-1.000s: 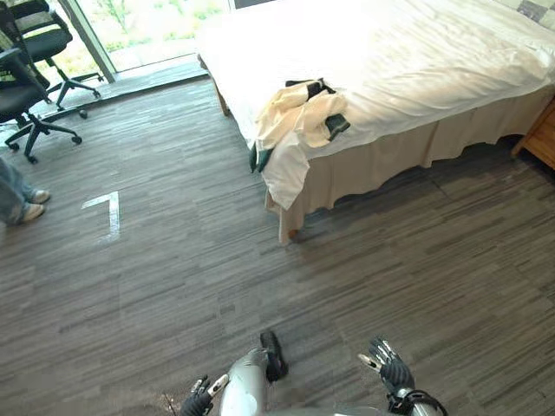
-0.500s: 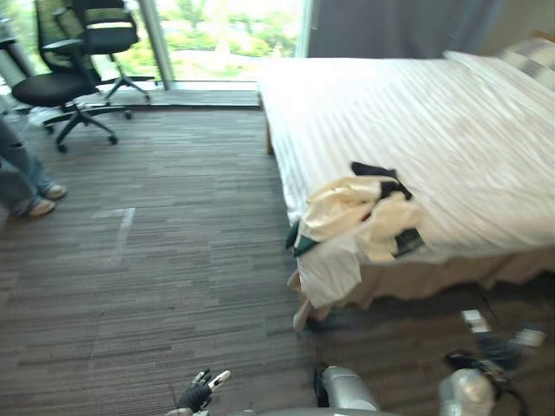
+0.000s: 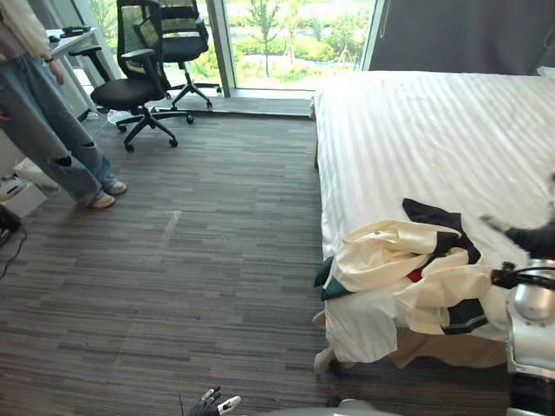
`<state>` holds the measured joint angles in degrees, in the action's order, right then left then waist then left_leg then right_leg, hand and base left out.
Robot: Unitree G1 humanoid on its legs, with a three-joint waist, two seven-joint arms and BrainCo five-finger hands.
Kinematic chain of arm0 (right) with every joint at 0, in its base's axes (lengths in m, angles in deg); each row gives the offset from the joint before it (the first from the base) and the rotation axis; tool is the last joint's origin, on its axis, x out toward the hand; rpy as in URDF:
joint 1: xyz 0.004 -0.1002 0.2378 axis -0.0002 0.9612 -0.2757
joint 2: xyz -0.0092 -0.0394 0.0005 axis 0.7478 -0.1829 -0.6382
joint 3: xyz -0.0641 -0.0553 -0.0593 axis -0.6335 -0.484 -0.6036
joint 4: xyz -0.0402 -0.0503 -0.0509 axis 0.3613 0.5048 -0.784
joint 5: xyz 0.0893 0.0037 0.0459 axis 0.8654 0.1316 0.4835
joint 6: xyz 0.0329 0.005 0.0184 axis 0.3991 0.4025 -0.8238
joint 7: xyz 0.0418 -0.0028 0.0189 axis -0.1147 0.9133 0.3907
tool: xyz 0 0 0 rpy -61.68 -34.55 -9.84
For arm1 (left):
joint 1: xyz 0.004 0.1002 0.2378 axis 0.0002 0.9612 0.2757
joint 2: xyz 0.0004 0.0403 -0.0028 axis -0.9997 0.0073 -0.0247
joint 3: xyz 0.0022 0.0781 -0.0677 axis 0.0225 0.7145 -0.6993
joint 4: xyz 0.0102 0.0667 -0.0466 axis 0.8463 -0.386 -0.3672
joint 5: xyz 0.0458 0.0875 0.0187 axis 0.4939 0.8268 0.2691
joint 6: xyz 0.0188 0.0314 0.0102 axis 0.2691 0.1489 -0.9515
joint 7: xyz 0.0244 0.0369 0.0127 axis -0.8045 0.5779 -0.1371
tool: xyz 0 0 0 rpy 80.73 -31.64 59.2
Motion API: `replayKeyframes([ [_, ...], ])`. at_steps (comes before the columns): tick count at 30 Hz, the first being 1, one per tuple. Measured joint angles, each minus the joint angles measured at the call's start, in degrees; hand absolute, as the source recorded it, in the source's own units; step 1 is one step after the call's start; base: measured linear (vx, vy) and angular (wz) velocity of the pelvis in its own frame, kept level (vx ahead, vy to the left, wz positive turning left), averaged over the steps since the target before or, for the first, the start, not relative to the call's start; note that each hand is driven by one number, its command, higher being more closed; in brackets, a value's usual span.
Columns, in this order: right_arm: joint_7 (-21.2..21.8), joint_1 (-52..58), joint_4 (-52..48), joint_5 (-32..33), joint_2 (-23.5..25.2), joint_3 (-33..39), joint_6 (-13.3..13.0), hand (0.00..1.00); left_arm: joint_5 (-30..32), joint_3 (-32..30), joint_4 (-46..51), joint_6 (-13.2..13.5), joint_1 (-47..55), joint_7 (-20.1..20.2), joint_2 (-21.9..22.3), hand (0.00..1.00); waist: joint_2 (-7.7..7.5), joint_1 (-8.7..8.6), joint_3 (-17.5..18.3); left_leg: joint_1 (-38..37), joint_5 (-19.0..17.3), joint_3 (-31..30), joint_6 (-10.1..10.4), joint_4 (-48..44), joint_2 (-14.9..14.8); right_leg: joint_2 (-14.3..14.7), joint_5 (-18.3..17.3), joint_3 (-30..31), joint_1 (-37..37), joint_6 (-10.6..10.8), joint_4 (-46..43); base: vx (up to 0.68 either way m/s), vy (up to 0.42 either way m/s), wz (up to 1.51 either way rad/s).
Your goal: Tidy the bed and pick cloth on bed and put in laundry
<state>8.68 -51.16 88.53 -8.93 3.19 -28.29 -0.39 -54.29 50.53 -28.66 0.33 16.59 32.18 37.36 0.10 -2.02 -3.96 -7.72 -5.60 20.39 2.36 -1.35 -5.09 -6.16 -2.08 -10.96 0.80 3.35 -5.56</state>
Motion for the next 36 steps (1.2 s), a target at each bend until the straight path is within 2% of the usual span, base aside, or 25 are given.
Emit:
replayKeyframes([
  [1, 0.6, -1.7, 4.3, -1.1, -0.4, -1.2, 2.1, 0.0, 0.2, 0.3, 0.0, -0.4, 0.0, 0.3, -0.4, 0.0, 0.11, 0.0, -0.1, 0.1, 0.6, 0.0, 0.0, 1.2, 0.3, -0.1, 0.4, 0.0, -0.1, 0.1, 0.3, -0.07, 0.051, 0.03],
  [2, 0.7, -2.6, 6.6, -1.4, -0.5, -1.7, 2.8, 0.0, 0.2, 0.3, 0.0, -0.5, -0.1, 0.6, -0.6, 0.0, -0.17, -0.01, -0.4, 0.2, 1.1, 0.0, -0.1, 1.8, 0.4, -0.1, 1.0, -0.1, -0.2, -0.1, 0.8, -0.08, 0.065, -0.01],
  [3, 0.5, -5.0, 11.5, -1.4, -0.8, -2.0, 3.8, 0.0, 0.2, 1.0, 0.0, -0.6, -0.8, 1.3, -1.5, 0.0, 0.27, 0.21, -0.9, 0.4, 1.9, -0.1, -0.4, 3.1, 0.8, -0.3, 1.4, 0.0, -0.9, 0.0, 0.9, -0.11, 0.068, 0.0],
  [4, 0.3, -8.1, 15.4, -1.4, -1.3, -2.2, 4.8, 0.0, 0.2, 2.2, 0.1, -0.9, -2.1, 1.5, -2.5, 0.0, -0.54, 0.17, -2.8, 1.4, 2.8, -0.2, -0.7, 3.7, 1.2, -0.7, 1.8, -0.1, -2.4, 0.2, 0.6, -0.13, 0.065, 0.0],
  [5, 0.3, -10.2, 17.4, -1.4, -2.1, -2.9, 5.2, 0.0, 0.2, 2.6, 0.1, -1.0, -3.2, 1.7, -2.9, 0.0, -0.33, 0.06, -4.0, 2.3, 2.9, -0.2, -0.7, 3.6, 1.3, -0.8, 2.2, 0.1, -3.2, 0.0, 0.5, -0.26, 0.074, 0.03],
  [6, 0.3, -15.1, 20.9, -1.4, -4.0, -4.3, 6.0, 0.0, -0.2, 3.1, 0.1, -1.2, -6.3, 2.4, -4.0, 0.0, -0.09, -0.07, -7.6, 4.5, 2.8, -0.5, -0.6, 3.1, 1.6, -1.1, 3.3, 0.2, -5.0, 0.0, 0.5, -0.21, 0.052, 0.04],
  [7, 0.2, -17.8, 22.7, -1.3, -5.1, -4.9, 6.4, 0.0, -0.6, 3.8, 0.1, -1.1, -7.9, 2.4, -4.9, 0.0, -0.24, -0.1, -9.4, 6.2, 3.0, -0.6, -0.8, 2.7, 1.7, -1.2, 3.8, 0.2, -6.4, 0.0, 0.5, -0.33, 0.081, 0.09],
  [9, 0.2, -28.4, 27.6, -0.8, -8.9, -6.2, 7.2, 0.0, -3.7, 4.5, 0.1, -0.8, -15.0, 2.7, -7.9, 0.0, -0.35, -0.16, -16.0, 12.8, 4.4, -0.8, -1.5, 0.7, 2.0, -2.1, 5.5, 0.2, -12.1, 0.6, 0.9, -0.29, 0.069, 0.14],
  [12, 0.1, -34.6, 30.0, -1.1, -12.9, -5.9, 7.0, 0.0, -6.6, 5.9, 0.8, 0.8, -19.2, 3.0, -9.1, 0.0, 0.69, 0.16, -20.6, 17.8, 5.4, -0.8, -2.3, -1.8, 1.9, -2.0, 8.5, 0.4, -15.6, 0.2, 2.0, -0.13, 0.025, 0.06],
  [13, 0.1, -34.9, 30.2, -1.1, -13.2, -5.9, 6.8, 0.0, -7.1, 6.6, 0.8, 1.2, -19.1, 3.0, -9.1, 0.0, 0.72, 0.18, -20.7, 18.4, 5.2, -0.5, -2.5, -2.2, 1.9, -2.0, 8.5, 0.7, -16.2, 0.2, 1.9, -0.04, 0.026, -0.11],
  [14, -0.1, -35.2, 30.3, -1.0, -13.2, -5.8, 6.2, 0.0, -7.3, 7.5, 0.7, 1.4, -19.0, 3.1, -8.8, 0.0, 0.76, 0.16, -20.7, 19.2, 4.5, 0.2, -3.2, -3.7, 1.6, -2.0, 8.5, 1.2, -16.8, 0.2, 1.6, 0.0, 0.016, -0.28],
  [15, -0.7, -35.1, 30.0, -0.8, -12.8, -6.0, 5.2, 0.0, -7.8, 9.2, 0.7, 1.5, -18.9, 3.1, -7.9, 0.0, 0.96, 0.47, -20.8, 20.6, 2.1, 0.5, -3.3, -7.7, 0.8, -1.7, 8.4, 2.2, -17.3, 0.3, 0.9, 0.0, 0.017, -0.44],
  [17, -1.8, -34.9, 28.4, -0.8, -11.4, -6.9, 4.2, 0.0, -8.5, 9.3, 0.8, 1.7, -18.9, 2.8, -4.5, 0.0, 2.5, 1.34, -21.5, 23.6, -3.5, 0.7, -3.5, -19.1, -2.7, -0.1, 7.0, 4.0, -17.8, 0.0, -1.8, -0.04, 0.041, -0.72],
  [18, -3.0, -35.2, 27.0, -0.6, -10.4, -8.9, 3.4, 1.0, -9.2, 7.4, 1.0, 2.8, -18.5, 0.8, -2.9, 0.0, 3.67, 2.56, -21.5, 27.6, -6.5, -2.5, -4.3, -29.7, -5.4, 2.1, 5.1, 6.2, -19.6, -1.1, -4.7, -0.1, 0.128, -1.21],
  [19, -5.0, -36.2, 26.2, 0.1, -8.7, -10.0, 2.7, 1.0, -11.8, 5.4, 2.3, 2.8, -18.7, 0.8, -3.3, 0.0, 3.73, 3.8, -21.5, 33.5, -6.4, -8.7, -4.0, -40.7, -6.6, 3.4, 4.3, 9.1, -21.7, -1.2, -6.8, -0.12, 0.18, -1.4],
  [20, -5.9, -37.4, 26.2, 0.5, -7.4, -10.3, 2.2, 1.0, -12.7, 5.0, 2.3, 2.6, -18.7, 0.8, -3.3, 0.0, 3.67, 4.54, -21.5, 35.9, -7.1, -11.9, -3.6, -43.5, -6.4, 4.2, 4.2, 11.0, -22.6, -1.2, -7.2, -0.1, 0.229, -1.77],
  [21, -7.4, -39.8, 26.2, 1.5, -5.2, -10.5, 1.3, 1.0, -14.0, 4.7, 1.7, 2.2, -18.5, 1.0, -2.8, 0.0, 3.62, 5.97, -21.3, 35.7, -8.5, -18.3, -2.0, -39.3, -4.4, 5.4, 4.4, 14.3, -24.3, -1.2, -6.9, -0.08, 0.205, -1.97],
  [22, -8.1, -41.1, 25.8, 2.2, -4.3, -11.3, 0.2, 1.0, -14.0, 5.0, 1.5, 2.0, -17.9, 1.2, -1.9, 0.0, 3.75, 6.66, -20.8, 33.4, -9.7, -20.7, 1.2, -32.3, -3.9, 6.2, 5.5, 15.8, -25.3, -1.0, -5.3, -0.08, 0.207, -2.03],
  [23, -9.0, -41.2, 23.8, 3.1, -3.1, -11.5, -0.8, 1.0, -14.0, 5.2, 1.2, 2.0, -18.0, 1.6, -1.7, 0.0, 2.32, 7.26, -20.8, 32.4, -9.0, -17.3, 1.1, -29.0, -3.4, 5.5, 6.6, 17.4, -25.2, 0.1, -1.9, -0.03, 0.149, -1.4],
  [24, -9.9, -41.5, 23.4, 4.0, -2.7, -11.4, -2.1, 1.0, -13.9, 6.2, 1.2, 2.5, -18.0, 1.7, -2.2, 0.0, 1.96, 6.94, -20.7, 30.7, -6.8, -15.0, 0.8, -24.5, -2.4, 4.1, 7.4, 16.9, -24.6, 1.0, -1.0, 0.06, 0.119, -0.77],
  [25, -10.7, -42.4, 23.3, 4.9, -2.7, -11.4, -2.5, 1.0, -13.8, 6.7, 0.4, 2.5, -17.9, 2.1, -2.3, 0.0, 2.05, 6.36, -20.7, 29.1, -5.3, -13.8, 0.3, -22.0, -1.2, 3.0, 9.9, 16.4, -21.7, 0.6, 2.0, 0.13, 0.057, -0.42],
  [27, -10.8, -43.9, 23.3, 5.4, -2.6, -11.5, -2.9, 1.0, -12.9, 8.1, -1.1, 2.6, -17.9, 2.3, -2.2, 0.0, 2.77, 5.4, -20.5, 29.0, -4.8, -13.0, 0.0, -21.2, -0.8, 2.2, 12.1, 16.4, -21.0, 0.9, 5.0, 0.1, 0.031, -0.23],
  [30, -10.8, -45.1, 23.3, 5.3, -3.0, -12.8, -4.1, 1.0, -12.7, 9.6, -1.1, 3.4, -18.0, 2.3, -3.1, 0.0, 2.83, 5.29, -20.5, 28.4, -4.8, -12.2, 0.0, -20.8, -0.9, 2.6, 12.8, 17.0, -21.0, 0.9, 5.9, 0.05, -0.005, -0.18],
  [34, -10.5, -45.1, 21.7, 5.8, -3.0, -15.7, -4.9, 1.0, -12.8, 11.2, -1.2, 3.2, -18.0, 2.2, -3.4, 0.0, 3.33, 4.17, -20.4, 26.8, -4.8, -11.8, 0.1, -19.5, -0.8, 2.7, 12.8, 16.9, -20.3, 0.9, 6.1, 0.01, -0.037, -0.09],
  [36, -10.3, -43.7, 20.9, 9.0, -3.7, -16.1, -6.9, 1.0, -13.6, 11.5, -1.4, 3.2, -18.0, 2.3, -3.2, 0.0, 4.09, 4.09, -20.2, 25.7, -4.7, -11.8, 0.1, -19.0, -0.6, 2.3, 13.5, 16.3, -18.5, 0.8, 7.9, -0.01, -0.014, 0.02],
])
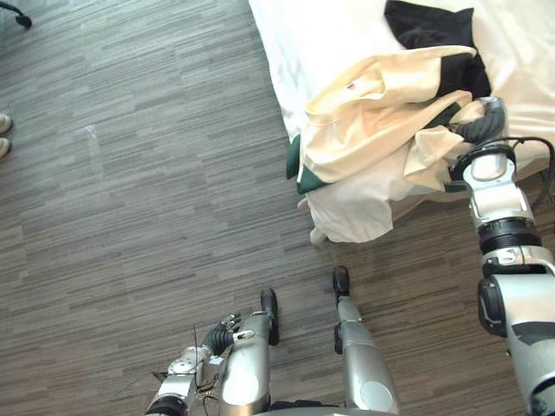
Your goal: Tidy the bed and pick cloth on bed and put in laundry
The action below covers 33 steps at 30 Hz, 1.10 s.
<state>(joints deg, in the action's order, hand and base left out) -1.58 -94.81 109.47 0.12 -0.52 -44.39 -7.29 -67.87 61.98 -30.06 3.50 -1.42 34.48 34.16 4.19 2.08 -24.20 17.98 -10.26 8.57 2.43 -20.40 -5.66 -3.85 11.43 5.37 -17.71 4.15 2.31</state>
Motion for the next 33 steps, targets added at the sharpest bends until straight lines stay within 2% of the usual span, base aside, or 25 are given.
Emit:
replayKeyframes([
  [1, 0.3, 0.7, -0.8, 1.3, -0.3, 0.1, -0.3, 1.0, -0.3, 0.0, 0.0, 0.0, 0.0, 0.1, 0.1, 0.0, 0.18, -0.06, 0.0, -0.2, 0.2, -0.1, -0.1, 0.2, 0.1, -0.1, 0.0, -0.2, 0.3, 0.0, 0.3, -0.05, -0.045, 0.15],
  [2, 1.9, 2.4, -2.6, 4.8, -0.4, 0.4, -2.3, 1.0, -0.4, 0.0, 0.0, 0.1, 0.2, 0.2, 0.1, 0.0, 0.38, -0.41, 0.1, -0.7, 0.7, -0.5, -0.1, 0.9, 0.5, -0.3, 0.1, -0.7, 0.9, 0.0, 0.6, -0.04, -0.032, 0.15],
  [5, 8.1, 6.9, -9.8, 13.2, 1.3, 1.2, -5.9, 1.0, -1.0, 0.0, -0.1, 0.1, 1.3, 0.2, 0.2, 0.0, 0.42, -1.39, 0.2, -2.8, 1.4, -0.6, 0.1, 2.7, 0.7, -0.3, 0.2, -1.0, 2.6, -0.1, 1.7, -0.04, -0.057, 0.05],
  [7, 14.6, 12.4, -18.2, 20.4, 5.4, 1.1, -8.9, 1.0, -2.0, -0.1, -0.3, 0.7, 2.6, 0.6, 0.6, 0.0, 0.77, -1.42, 1.3, -4.8, 2.3, -0.9, 0.5, 5.0, 0.7, -0.2, 0.1, -2.2, 4.7, -0.3, 3.2, -0.02, -0.06, 0.09],
  [10, 19.5, 18.4, -26.9, 26.4, 11.9, 0.0, -10.3, 1.0, -2.8, -1.2, -0.3, 1.3, 5.2, 1.3, 1.8, 0.0, 1.16, -1.13, 4.2, -8.0, 4.0, -2.8, 1.3, 9.2, 0.6, 0.2, -0.7, -4.3, 6.9, -1.0, 3.3, 0.03, -0.084, 0.34],
  [12, 21.8, 23.9, -32.6, 28.9, 15.5, -2.2, -11.0, 1.0, -3.0, -3.3, -0.6, 1.3, 7.5, 1.4, 2.4, 0.0, 1.08, -0.73, 7.2, -11.2, 5.1, -4.7, 2.2, 12.3, -0.4, 0.8, -0.8, -8.0, 9.7, -1.0, 3.3, 0.09, -0.088, 0.48],
  [14, 22.8, 28.1, -35.5, 30.0, 18.3, -3.7, -11.5, 1.0, -3.0, -4.9, -0.9, 1.3, 10.0, 1.4, 2.9, 0.0, 0.56, -0.61, 10.1, -14.0, 5.9, -6.5, 2.5, 14.6, -0.9, 1.4, -1.3, -10.4, 12.3, -0.6, 3.3, 0.08, -0.049, 0.45],
  [15, 23.6, 30.6, -36.4, 30.7, 20.2, -4.2, -12.2, 1.0, -2.9, -5.8, -1.1, 1.3, 11.7, 1.4, 3.2, 0.0, -0.08, -0.18, 12.3, -15.4, 6.1, -7.0, 2.6, 15.7, -1.1, 1.6, -1.9, -11.4, 13.6, -0.3, 3.3, 0.06, -0.018, 0.31],
  [16, 23.9, 32.8, -36.9, 31.9, 21.4, -5.0, -12.8, 1.0, -2.6, -6.8, -1.5, 1.3, 13.1, 1.3, 3.4, 0.0, -1.28, 0.64, 13.9, -16.8, 6.3, -7.1, 2.8, 16.6, -0.9, 1.6, -2.8, -11.8, 14.9, -1.0, 3.4, 0.07, -0.02, 0.25],
  [18, 24.7, 34.7, -36.9, 33.2, 23.0, -6.2, -13.4, 1.0, -2.4, -8.5, -2.3, 1.3, 14.5, 1.3, 3.3, 0.0, -2.88, 0.79, 15.0, -18.2, 6.3, -7.8, 2.8, 16.8, -0.4, 1.1, -4.2, -12.9, 16.7, -1.5, 3.4, 0.0, 0.013, 0.29],
  [19, 25.1, 35.5, -36.6, 34.4, 23.7, -6.7, -13.5, 1.0, -2.4, -9.6, -2.4, 1.3, 14.8, 1.2, 3.3, 0.0, -3.17, 0.77, 15.4, -19.0, 6.5, -8.3, 2.8, 17.5, -0.2, 0.7, -4.4, -13.3, 17.7, -1.4, 3.4, -0.04, 0.039, 0.32],
  [21, 26.0, 35.6, -35.2, 36.9, 24.2, -8.3, -13.5, 1.0, -2.4, -9.6, -2.5, 1.3, 15.5, 1.1, 3.4, 0.0, -3.28, 0.97, 16.0, -19.9, 7.3, -8.3, 2.5, 18.7, -0.1, 0.5, -4.4, -13.3, 18.2, -1.4, 3.4, -0.06, 0.02, 0.12],
  [23, 26.2, 35.9, -34.3, 40.2, 25.0, -10.0, -13.3, 1.0, -2.6, -9.6, -3.0, 1.2, 15.4, 0.7, 3.9, 0.0, -3.15, 2.02, 16.1, -20.8, 7.7, -8.3, 2.5, 20.0, 0.0, 0.0, -4.6, -13.3, 18.9, -1.2, 3.5, -0.08, 0.026, -0.03],
  [25, 26.5, 35.9, -34.3, 42.6, 26.0, -11.4, -13.0, 1.0, -3.4, -9.6, -3.0, 0.3, 15.3, -0.8, 4.0, 0.0, -3.01, 1.88, 16.7, -20.8, 8.0, -8.7, 2.7, 20.6, 0.3, -0.2, -4.7, -14.0, 19.0, -1.0, 3.6, -0.07, 0.033, 0.15],
  [27, 26.8, 36.2, -34.3, 46.3, 26.9, -12.4, -12.7, 1.0, -4.3, -9.5, -2.2, -1.8, 15.1, -2.7, 4.0, 0.0, -2.96, 1.81, 16.9, -20.9, 8.4, -10.1, 2.6, 20.9, 0.6, -0.3, -5.0, -15.3, 19.7, -0.7, 3.6, -0.04, 0.004, 0.3],
  [33, 26.9, 36.7, -34.3, 51.3, 28.4, -12.5, -11.4, 1.0, -7.9, -9.4, -1.7, -5.7, 15.3, -4.1, 4.1, 0.0, -2.74, 1.97, 18.0, -21.8, 10.6, -12.3, 2.7, 24.0, 0.4, -0.4, -5.7, -18.0, 20.6, -0.7, 3.4, -0.01, -0.021, 0.25],
])
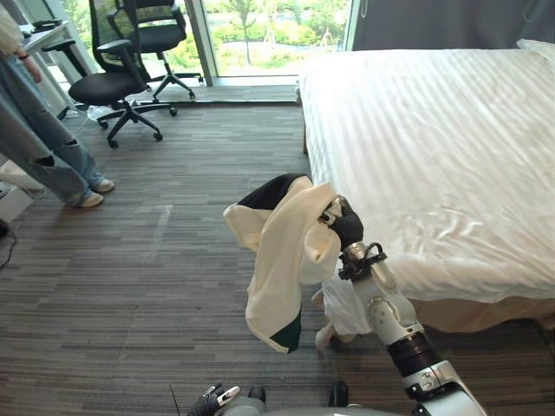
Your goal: Tidy the bed and pick cloth on bed and put in laundry
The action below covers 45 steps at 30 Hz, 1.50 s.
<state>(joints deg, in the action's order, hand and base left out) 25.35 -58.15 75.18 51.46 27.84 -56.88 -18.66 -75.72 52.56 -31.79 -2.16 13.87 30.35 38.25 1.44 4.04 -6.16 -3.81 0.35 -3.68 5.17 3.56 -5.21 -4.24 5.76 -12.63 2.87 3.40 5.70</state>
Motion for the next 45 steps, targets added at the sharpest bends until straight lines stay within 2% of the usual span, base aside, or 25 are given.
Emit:
replayKeyframes([
  [4, 1.4, 0.4, 0.0, 4.0, 0.9, -1.1, 2.1, 1.0, -3.3, 0.1, -0.1, -0.6, -0.9, -1.4, 0.1, 0.0, -0.06, -0.41, 0.0, 0.6, 0.8, 0.6, 0.1, 0.7, 0.0, -0.8, -0.2, -3.5, 1.0, -0.4, -0.1, 0.0, -0.006, 0.34],
  [6, 1.5, 1.4, 0.0, 5.3, 0.6, -1.7, 2.6, 1.0, -5.0, 0.4, 0.0, -0.7, -2.5, -2.2, 0.4, 0.0, 0.06, -2.02, 0.4, 1.3, 0.0, 14.0, -1.4, 0.6, -2.9, -2.1, -1.0, -9.2, 3.1, 0.1, -0.1, 0.01, 0.032, 1.53],
  [7, 1.4, 2.0, 0.0, 5.8, 0.6, -2.0, 2.7, 1.0, -5.2, 0.7, 0.0, -0.5, -3.7, -2.2, 0.7, 0.0, 0.06, -2.71, 0.4, 1.4, 0.6, 22.8, -5.4, 0.0, -4.1, -3.7, -1.6, -14.0, 5.2, 0.7, -0.1, 0.07, 0.071, 2.06],
  [10, 1.3, 4.5, 0.0, 5.7, 0.5, -2.8, 2.9, 1.0, -5.2, 2.8, 0.6, 1.0, -4.5, -2.3, 2.0, 0.0, 0.68, -3.05, 1.4, 5.3, 0.2, 39.3, -13.0, -8.9, -7.2, -7.2, -4.4, -24.1, 8.0, 2.7, -3.7, 0.14, 0.146, 2.17],
  [12, 1.5, 5.6, 0.0, 3.7, 0.2, -3.1, 2.8, 1.0, -5.6, 3.4, 1.5, 1.3, -4.5, -2.3, 1.9, 0.0, 0.79, -1.49, 1.5, 6.6, -0.8, 44.1, -14.0, -14.0, -7.7, -9.7, -5.9, -27.0, 9.4, 3.8, -6.4, 0.19, 0.233, 1.66],
  [14, 1.6, 6.6, 0.0, 0.9, -0.1, -4.0, 2.5, 1.0, -7.4, 4.5, 2.5, 1.4, -4.5, -2.4, 1.3, 0.0, 0.58, -1.69, 1.4, 8.6, -1.0, 50.4, -14.3, -19.5, -7.8, -12.1, -6.8, -30.6, 11.2, 4.8, -9.7, 0.23, 0.289, 1.87],
  [15, 1.6, 7.9, 0.1, -1.5, -0.1, -4.3, 1.7, 1.0, -8.2, 4.8, 3.5, 1.1, -4.1, -2.4, 1.5, 0.0, 0.74, -1.68, 1.5, 8.6, -3.2, 50.8, -14.3, -19.9, -6.6, -13.5, -8.3, -32.8, 12.8, 5.3, -13.5, 0.23, 0.343, 1.99],
  [16, 1.4, 8.4, 0.4, -3.4, 0.1, -5.0, 0.5, 1.0, -8.4, 4.9, 4.9, 1.0, -3.1, -2.2, 1.3, 0.0, -0.21, -1.24, 1.5, 8.7, -5.3, 47.8, -11.2, -18.2, -4.0, -15.3, -10.8, -34.5, 14.1, 5.8, -16.8, 0.2, 0.323, 1.94],
  [19, 0.0, 11.1, 0.9, -6.3, 0.1, -4.9, -2.2, 1.0, -8.2, 5.1, 5.2, 0.4, -2.6, -2.1, 1.4, 0.0, -1.19, -0.84, 1.8, 9.6, -5.5, 39.6, -12.2, -14.3, 2.8, -21.7, -10.5, -35.5, 13.5, 5.3, -30.2, 0.12, 0.204, 1.94],
  [20, -1.4, 13.1, 1.0, -8.8, -0.2, -5.1, -3.7, 1.0, -8.3, 5.9, 6.3, 0.0, -2.1, -2.1, 1.3, 0.0, -0.61, -0.99, 1.7, 8.9, -3.8, 33.2, -12.6, -10.8, 6.2, -25.4, -5.9, -29.7, 9.5, -2.3, -43.7, 0.18, 0.181, 2.31],
  [22, -2.7, 14.4, 1.3, -10.9, -0.5, -5.3, -4.5, 1.0, -8.3, 7.9, 7.0, 0.0, -2.5, -2.1, 0.2, 0.0, -0.7, -1.97, 1.2, 8.7, -1.4, 25.7, -12.9, -8.4, 8.3, -21.6, -12.8, -18.7, 3.2, -2.8, -52.8, 0.16, 0.079, 2.53],
  [23, -4.0, 15.9, 1.1, -12.4, -1.2, -6.1, -4.5, 1.0, -8.3, 9.5, 7.7, -0.1, -2.8, -2.0, -1.0, 0.0, -1.11, -3.14, 0.2, 7.1, 0.0, 18.6, -13.2, -5.7, 10.3, -13.3, -18.7, -9.2, -1.5, 0.1, -53.9, 0.11, -0.043, 2.78],
  [25, -4.8, 20.4, -1.9, -13.7, -2.0, -5.4, -4.4, 1.0, -8.3, 11.4, 8.2, -0.8, -2.9, -2.0, -1.3, 0.0, -1.62, -4.15, -0.1, 5.1, -0.1, 11.5, -13.3, -3.9, 12.9, -8.8, -23.3, -4.6, -4.9, -0.1, -50.4, 0.18, -0.101, 2.99],
  [29, -4.4, 28.6, -9.9, -17.6, -3.2, -0.6, -4.5, 1.0, -8.3, 13.3, 10.4, -2.8, -2.5, -2.1, -1.0, 0.0, -0.83, -6.63, -0.1, 4.6, -0.2, -8.2, -13.8, -4.4, 16.5, 0.9, -24.7, 10.8, -13.6, -1.5, -37.9, 0.21, -0.11, 2.66],
  [31, -3.9, 32.9, -10.4, -17.9, -3.4, 3.1, -4.6, 1.0, -9.2, 14.0, 10.2, -3.0, -2.2, -2.1, -1.3, 0.0, -0.06, -8.04, -0.2, 4.7, 0.7, -19.2, -14.1, -7.4, 17.5, 6.9, -23.3, 24.0, -17.0, 0.7, -33.0, 0.25, -0.144, 2.67],
  [32, -3.9, 33.3, -10.4, -17.9, -3.4, 3.4, -4.6, 1.0, -9.4, 14.0, 10.0, -3.0, -2.1, -2.1, -1.4, 0.0, -0.11, -8.07, -0.2, 4.7, 0.8, -19.5, -14.0, -7.7, 17.5, 7.1, -22.9, 24.5, -17.0, 0.9, -32.4, 0.18, -0.158, 2.43],
  [33, -3.7, 35.1, -8.9, -18.5, -2.9, 4.2, -5.2, 1.0, -10.1, 13.0, 9.6, -3.0, -1.0, -1.9, -1.3, 0.0, -1.18, -6.76, 0.3, 3.8, 0.5, -22.2, -13.2, -9.0, 19.1, 5.8, -18.6, 25.4, -15.8, 0.5, -26.9, 0.17, -0.217, 1.86],
  [34, -3.5, 35.0, -6.0, -18.5, -2.1, 4.2, -5.9, 1.0, -10.9, 10.2, 9.8, -2.8, 0.1, -1.9, -1.4, 0.0, -3.0, -5.59, 0.8, 3.9, -4.2, -20.0, -11.7, -11.3, 20.3, 1.2, -7.4, 22.8, -12.5, 1.3, -19.2, 0.14, -0.183, 2.08],
  [35, -3.6, 34.5, -4.5, -18.5, -2.0, 4.3, -6.4, 1.0, -11.1, 8.2, 9.3, -2.7, 0.0, -2.0, -1.0, 0.0, -2.22, -5.44, 0.5, 4.5, -6.4, -14.1, -12.5, -12.7, 17.7, 0.8, -7.4, 19.9, -10.7, 1.5, -17.9, 0.1, -0.195, 2.06],
  [36, -3.6, 34.4, -2.0, -18.5, -2.1, 5.4, -7.5, 1.0, -11.6, 5.6, 11.4, -2.2, 0.7, -1.3, 0.8, 0.0, -0.62, -5.54, 0.8, 7.3, -8.2, -5.2, -10.4, -15.9, 13.2, 0.3, -7.1, 14.1, -8.2, 1.0, -16.6, 0.09, -0.155, 2.33],
  [37, -3.5, 34.1, 1.3, -18.5, -2.3, 5.8, -9.0, 1.0, -11.5, 4.0, 13.4, -1.5, 1.8, 0.9, 2.3, 0.0, 0.17, -4.06, 1.3, 8.0, -8.5, -0.5, -10.7, -16.8, 11.2, -0.7, -9.2, 8.1, -5.0, 0.6, -15.4, 0.11, -0.16, 2.26],
  [38, -3.4, 33.8, 2.4, -18.5, -2.1, 6.3, -9.1, 1.0, -11.4, 3.6, 13.5, -1.2, 2.0, 1.8, 2.8, 0.0, 0.5, -3.16, 1.7, 7.9, -8.7, 0.5, -10.9, -16.4, 10.8, -1.0, -9.3, 6.1, -3.8, 0.6, -14.8, 0.13, -0.075, 2.27],
  [40, -3.7, 32.8, 5.4, -18.3, -0.8, 8.7, -11.3, 1.0, -7.8, 3.1, 13.4, -1.1, 2.0, 6.2, 3.8, 0.0, 0.84, -3.55, 1.8, 8.1, -8.9, 16.4, -11.2, -16.1, 5.9, -3.6, -10.3, -6.7, 2.2, 0.8, -12.3, 0.1, 0.04, 2.6],
  [42, -3.7, 32.8, 7.0, -16.9, -0.5, 10.8, -13.3, 1.0, -5.7, 3.1, 13.5, -1.0, 1.8, 8.1, 4.2, 0.0, 0.8, -3.2, 1.7, 8.0, -9.1, 26.0, -10.6, -16.7, 4.1, -5.5, -12.5, -13.7, 5.2, 1.8, -14.0, 0.1, 0.101, 2.31],
  [45, -3.6, 29.9, 12.2, -14.7, 0.0, 12.2, -15.1, 1.0, -3.7, 5.1, 13.9, -1.2, 2.3, 9.2, 1.2, 0.0, -1.09, -2.96, 2.0, 5.7, -5.8, 20.8, -10.3, -10.9, 8.8, -8.0, -15.5, -17.1, 6.0, 1.6, -17.9, 0.11, 0.091, 1.67],
])
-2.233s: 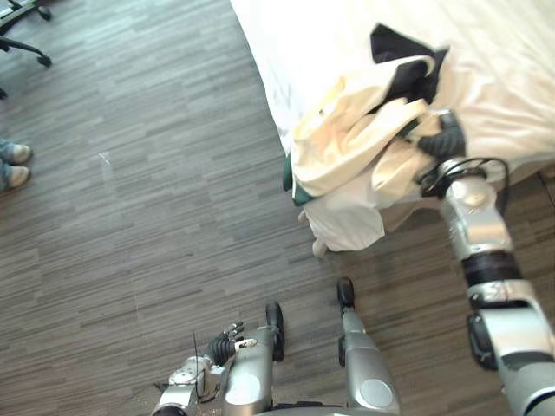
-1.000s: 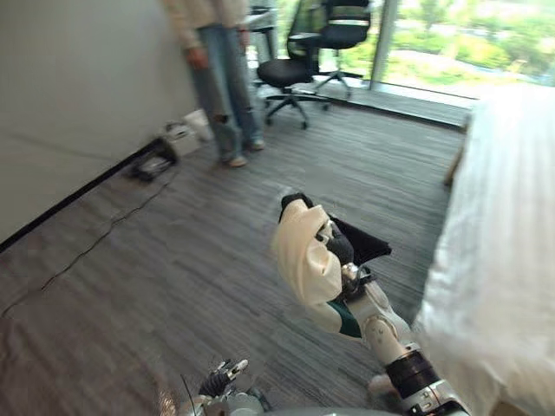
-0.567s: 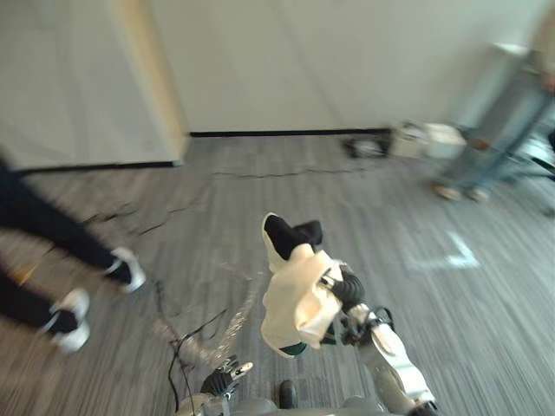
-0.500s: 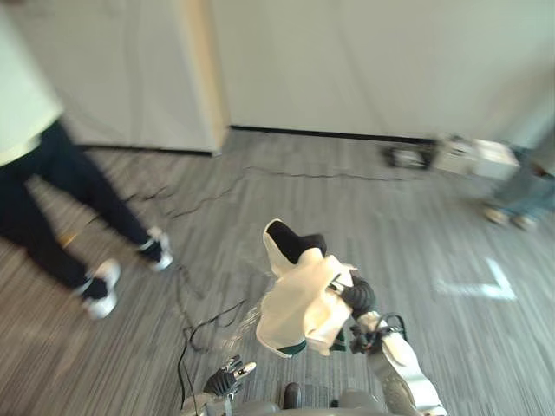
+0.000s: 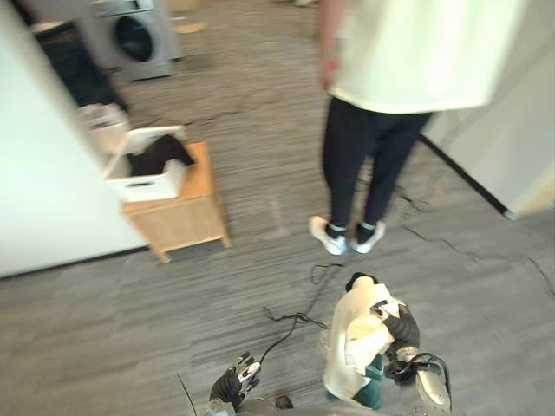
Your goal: Tidy the bed and pick cloth on bed and put in laundry
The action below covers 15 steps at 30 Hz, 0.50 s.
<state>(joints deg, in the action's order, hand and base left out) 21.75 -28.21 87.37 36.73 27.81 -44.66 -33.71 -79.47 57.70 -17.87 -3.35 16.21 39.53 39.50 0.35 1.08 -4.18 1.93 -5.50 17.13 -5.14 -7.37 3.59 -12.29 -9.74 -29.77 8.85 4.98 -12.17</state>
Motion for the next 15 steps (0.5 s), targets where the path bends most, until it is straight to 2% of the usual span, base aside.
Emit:
replayKeyframes([
  [2, 0.1, -1.3, 1.3, 1.5, 1.1, 0.4, -0.6, 1.0, 2.0, 0.7, -0.1, -1.7, 0.2, 0.1, -1.4, 0.0, -0.99, -0.11, -0.1, -1.5, 3.3, -2.4, -0.1, 5.6, 1.9, 0.0, 0.4, 0.2, 0.4, -0.5, 0.6, 0.04, 0.017, 0.55],
  [3, 1.1, -2.8, 5.8, 4.1, 2.8, 3.2, -0.6, 1.0, 3.6, 2.2, -0.3, -6.7, -2.3, 0.0, -3.5, 0.0, -0.79, -4.87, -5.2, -6.4, 7.6, -3.0, -0.3, 13.3, 2.6, 2.1, -0.7, 3.0, 5.0, 0.8, 6.3, 0.02, -0.002, 0.23],
  [7, 1.1, -2.8, 5.9, 4.1, 2.8, 3.2, -0.6, 1.0, 3.6, 2.1, -0.3, -6.7, -2.3, 0.0, -3.5, 0.0, -0.79, -4.85, -5.2, -6.4, 7.6, -3.0, -0.3, 13.3, 2.6, 2.1, -0.7, 3.1, 5.0, 0.8, 6.3, 0.0, 0.0, 0.0],
  [9, 1.3, -3.0, 9.0, 3.9, 2.6, 3.3, -1.2, 1.0, 3.6, 1.9, -0.7, -6.6, -2.4, -0.1, -3.5, 0.0, -0.87, -4.79, -5.1, -6.4, 7.6, -2.9, -0.3, 13.3, 2.6, 2.1, -0.7, 3.1, 5.1, 0.8, 6.3, 0.0, 0.0, 0.0],
  [13, 2.8, -2.9, 20.6, 0.5, 2.3, 6.1, -0.5, 1.0, 3.8, -0.3, -4.1, -4.2, -2.4, -4.0, -2.8, 0.0, -0.92, -3.59, -5.1, -6.5, 7.8, -2.8, -0.1, 13.3, 2.6, 2.3, -0.7, 3.2, 5.7, 0.8, 7.2, 0.0, -0.01, -0.01],
  [15, 5.1, -2.6, 26.7, -0.6, 1.8, 8.7, 0.4, 1.0, 6.4, -3.9, -6.8, -1.3, -2.3, -7.9, -2.1, 0.0, -0.69, -3.29, -5.0, -6.3, 7.8, -2.4, 0.0, 12.4, 2.6, 2.3, -1.1, 3.8, 5.9, 0.9, 7.6, 0.02, -0.086, -0.02],
])
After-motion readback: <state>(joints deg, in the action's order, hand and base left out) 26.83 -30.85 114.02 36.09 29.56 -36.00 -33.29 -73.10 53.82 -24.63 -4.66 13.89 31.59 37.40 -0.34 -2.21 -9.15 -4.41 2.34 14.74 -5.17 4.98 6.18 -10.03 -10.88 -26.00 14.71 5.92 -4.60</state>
